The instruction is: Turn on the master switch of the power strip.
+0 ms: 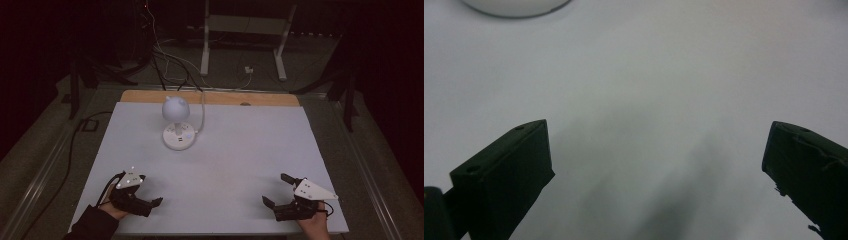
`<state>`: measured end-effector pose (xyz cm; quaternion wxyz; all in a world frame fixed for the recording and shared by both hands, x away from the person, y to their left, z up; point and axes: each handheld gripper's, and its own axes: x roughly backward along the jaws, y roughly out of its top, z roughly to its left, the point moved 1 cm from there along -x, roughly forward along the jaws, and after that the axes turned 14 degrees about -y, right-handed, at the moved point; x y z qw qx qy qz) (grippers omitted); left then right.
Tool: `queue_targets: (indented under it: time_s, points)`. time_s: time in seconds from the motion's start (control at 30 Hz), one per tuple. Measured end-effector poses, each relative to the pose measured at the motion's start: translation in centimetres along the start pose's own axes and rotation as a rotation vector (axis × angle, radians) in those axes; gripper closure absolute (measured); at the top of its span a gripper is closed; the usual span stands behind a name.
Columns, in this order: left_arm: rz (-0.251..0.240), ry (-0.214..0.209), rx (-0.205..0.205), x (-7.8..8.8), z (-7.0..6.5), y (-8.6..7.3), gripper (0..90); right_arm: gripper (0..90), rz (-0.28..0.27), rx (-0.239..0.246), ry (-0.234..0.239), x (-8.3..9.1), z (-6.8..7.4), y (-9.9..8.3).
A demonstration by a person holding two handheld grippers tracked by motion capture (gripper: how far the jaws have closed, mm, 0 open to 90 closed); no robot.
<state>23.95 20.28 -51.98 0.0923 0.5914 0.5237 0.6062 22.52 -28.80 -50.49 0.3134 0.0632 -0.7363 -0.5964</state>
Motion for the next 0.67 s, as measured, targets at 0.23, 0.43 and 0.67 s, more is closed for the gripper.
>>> queue_targets:
  time_s: [0.23,0.43,0.67]
  points:
    - [-0.015,0.017,0.007,0.2,-0.4,-1.4,0.3,0.0,0.003,0.005,0.001,0.0,0.0,0.0]
    - [-0.055,0.049,0.018,0.3,-0.1,-1.4,0.3,0.0,0.009,0.001,0.003,-0.1,0.0,-0.1]
    - [-0.037,0.043,0.0,-0.1,-0.2,-1.4,0.2,0.0,0.012,0.0,0.003,-0.2,0.0,-0.1]
